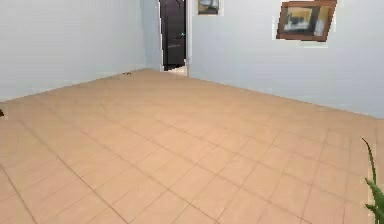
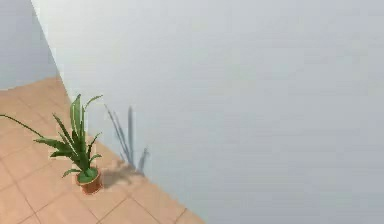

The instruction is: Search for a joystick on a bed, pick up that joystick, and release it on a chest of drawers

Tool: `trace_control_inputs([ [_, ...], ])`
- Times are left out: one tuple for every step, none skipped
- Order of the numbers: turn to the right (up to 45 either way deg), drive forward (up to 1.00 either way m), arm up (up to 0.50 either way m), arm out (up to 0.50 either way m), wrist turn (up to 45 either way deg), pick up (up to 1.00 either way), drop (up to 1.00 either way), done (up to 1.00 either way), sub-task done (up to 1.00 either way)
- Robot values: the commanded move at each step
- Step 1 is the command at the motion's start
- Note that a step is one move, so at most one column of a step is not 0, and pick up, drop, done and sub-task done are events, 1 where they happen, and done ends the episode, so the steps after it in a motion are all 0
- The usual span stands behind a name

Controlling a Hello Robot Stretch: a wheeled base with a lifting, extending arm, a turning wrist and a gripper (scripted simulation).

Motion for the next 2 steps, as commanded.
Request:
trace_control_inputs([
  [36.0, 0.0, 0.0, 0.0, 0.0, 0.0, 0.0, 0.0, 0.0],
  [0.0, 0.15, 0.0, 0.0, 0.0, 0.0, 0.0, 0.0, 0.0],
])
